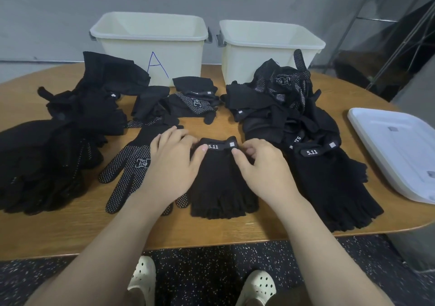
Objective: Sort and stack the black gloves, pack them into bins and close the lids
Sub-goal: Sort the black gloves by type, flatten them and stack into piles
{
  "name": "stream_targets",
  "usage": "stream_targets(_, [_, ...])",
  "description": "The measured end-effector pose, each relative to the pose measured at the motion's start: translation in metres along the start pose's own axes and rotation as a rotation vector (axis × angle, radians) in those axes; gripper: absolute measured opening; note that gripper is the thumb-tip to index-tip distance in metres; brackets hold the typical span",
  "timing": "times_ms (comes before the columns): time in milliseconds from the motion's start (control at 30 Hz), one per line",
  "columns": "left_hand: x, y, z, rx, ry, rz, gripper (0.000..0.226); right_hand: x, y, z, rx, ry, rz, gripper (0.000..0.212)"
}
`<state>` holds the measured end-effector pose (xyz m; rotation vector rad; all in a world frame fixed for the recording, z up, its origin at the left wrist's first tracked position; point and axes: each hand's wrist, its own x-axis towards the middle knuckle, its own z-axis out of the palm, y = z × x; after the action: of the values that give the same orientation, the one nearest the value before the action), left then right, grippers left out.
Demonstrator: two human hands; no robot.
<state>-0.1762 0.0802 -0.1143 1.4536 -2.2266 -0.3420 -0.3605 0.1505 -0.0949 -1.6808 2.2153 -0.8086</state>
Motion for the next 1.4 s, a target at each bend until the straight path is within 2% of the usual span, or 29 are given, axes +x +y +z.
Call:
stream_targets(100, [0.003, -0.002, -0.002, -0.013, -0.049, -0.002, 0.034, 0.01, 0.002, 0.005, -0.009, -0.075, 0.081, 0.045])
stream_targets(267, [0.004, -0.001, -0.006, -0.058, -0.07, -0.035, 0.03, 0.012, -0.001, 0.002, -0.101, -0.183, 0.071, 0.054])
stream_targets(500, [0.001, 0.004, -0.003, -0.116, -0.007, 0.004, 0.016, 0.005, -0.003, -0.001, 0.021, -0.173, 0.049, 0.027])
stream_targets(600, [-0.003, 0.008, -0.007, -0.315, 0.024, -0.014, 0.017, 0.004, -0.001, -0.011, 0.23, -0.232, 0.074, 0.022])
stream_targets(733, [-0.008, 0.027, -0.027, -0.932, -0.039, -0.208, 0.035, -0.002, 0.002, -0.034, 0.7, -0.24, 0.106, 0.024])
stream_targets(800, [-0.011, 0.035, -0.033, -1.047, -0.148, -0.269, 0.037, -0.007, 0.001, -0.051, 0.904, -0.213, 0.116, 0.021])
stream_targets(867, [-0.016, 0.045, -0.033, -1.086, -0.305, -0.236, 0.031, -0.012, 0.001, -0.067, 0.991, -0.173, 0.122, 0.027])
stream_targets(933, [-0.022, 0.058, -0.029, -1.12, -0.383, -0.194, 0.027, -0.017, 0.005, -0.08, 1.022, -0.147, 0.142, 0.034])
stream_targets(1100, [-0.03, 0.092, -0.013, -1.149, -0.363, -0.139, 0.021, -0.025, 0.03, -0.111, 1.032, -0.174, 0.188, 0.029])
stream_targets(1167, [-0.031, 0.106, -0.006, -1.139, -0.356, -0.127, 0.02, -0.027, 0.042, -0.119, 1.004, -0.102, 0.217, 0.029])
stream_targets(1267, [-0.03, 0.13, 0.003, -1.077, -0.371, -0.099, 0.018, -0.03, 0.062, -0.131, 0.899, 0.034, 0.238, 0.015])
stream_targets(1400, [-0.03, 0.152, 0.013, -1.072, -0.461, -0.15, 0.025, -0.028, 0.085, -0.145, 0.802, 0.068, 0.245, 0.012])
